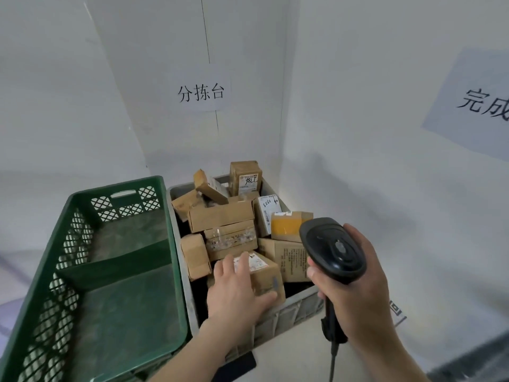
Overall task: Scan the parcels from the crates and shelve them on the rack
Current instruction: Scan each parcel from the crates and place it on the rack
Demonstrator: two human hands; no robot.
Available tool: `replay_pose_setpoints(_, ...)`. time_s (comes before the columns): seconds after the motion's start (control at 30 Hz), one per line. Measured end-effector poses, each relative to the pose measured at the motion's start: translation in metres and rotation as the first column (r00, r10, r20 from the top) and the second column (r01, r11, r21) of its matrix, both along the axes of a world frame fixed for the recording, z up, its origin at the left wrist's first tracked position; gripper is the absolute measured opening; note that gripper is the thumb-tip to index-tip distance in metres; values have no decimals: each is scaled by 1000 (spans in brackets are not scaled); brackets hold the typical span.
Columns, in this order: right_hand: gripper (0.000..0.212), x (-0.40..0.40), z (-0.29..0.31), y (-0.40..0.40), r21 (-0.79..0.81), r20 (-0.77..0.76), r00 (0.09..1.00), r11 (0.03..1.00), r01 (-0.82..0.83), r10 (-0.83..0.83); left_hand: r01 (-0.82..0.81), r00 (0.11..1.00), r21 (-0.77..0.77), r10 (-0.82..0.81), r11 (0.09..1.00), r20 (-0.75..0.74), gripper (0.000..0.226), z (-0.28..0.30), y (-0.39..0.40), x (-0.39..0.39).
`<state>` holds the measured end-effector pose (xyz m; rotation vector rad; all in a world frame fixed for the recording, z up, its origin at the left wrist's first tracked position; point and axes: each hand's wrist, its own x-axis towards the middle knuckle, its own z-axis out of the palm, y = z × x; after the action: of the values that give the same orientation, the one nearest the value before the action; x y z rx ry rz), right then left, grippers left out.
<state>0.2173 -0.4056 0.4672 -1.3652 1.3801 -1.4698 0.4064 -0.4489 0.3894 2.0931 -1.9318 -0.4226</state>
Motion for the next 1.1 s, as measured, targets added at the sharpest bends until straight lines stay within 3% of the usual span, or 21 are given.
replay_pose_setpoints(0.27, 82, 15, -5, -22, 7, -16, 992, 993, 121, -121, -15, 997, 256, -5, 967, 77, 91, 2, -59, -26)
replay_pose_setpoints(0.53, 82, 25, -5, -31, 20, -24, 992, 992, 128, -128, 83, 987, 335, -124, 939, 105, 74, 14, -61, -13)
replay_pose_setpoints(0.63, 82, 27, -5, -37, 2, -2, 992, 992, 124, -124, 256, 931, 285, -315, 924, 182, 64, 39, -54, 14)
replay_pose_setpoints(0.73, 80, 30, -7, -44, -6, 10, 996, 996, 94, -93, 482, 800, 164, -509, 861, 318, 64, 60, -45, 55)
replay_pose_setpoints(0.9, 76, 44, -13, -50, 12, 22, 1000, 1000, 5, -5, 667, 706, -36, -616, 744, 351, 56, 57, -47, 116)
replay_pose_setpoints(1.03, 74, 52, -15, -54, 19, 29, 999, 999, -32, 31, 627, 750, 2, -603, 779, 271, 39, 34, -48, 134)
replay_pose_setpoints(1.1, 73, 55, -14, -55, 12, 27, 999, 999, -47, 46, 564, 820, -95, -542, 821, 185, 26, 20, -48, 134)
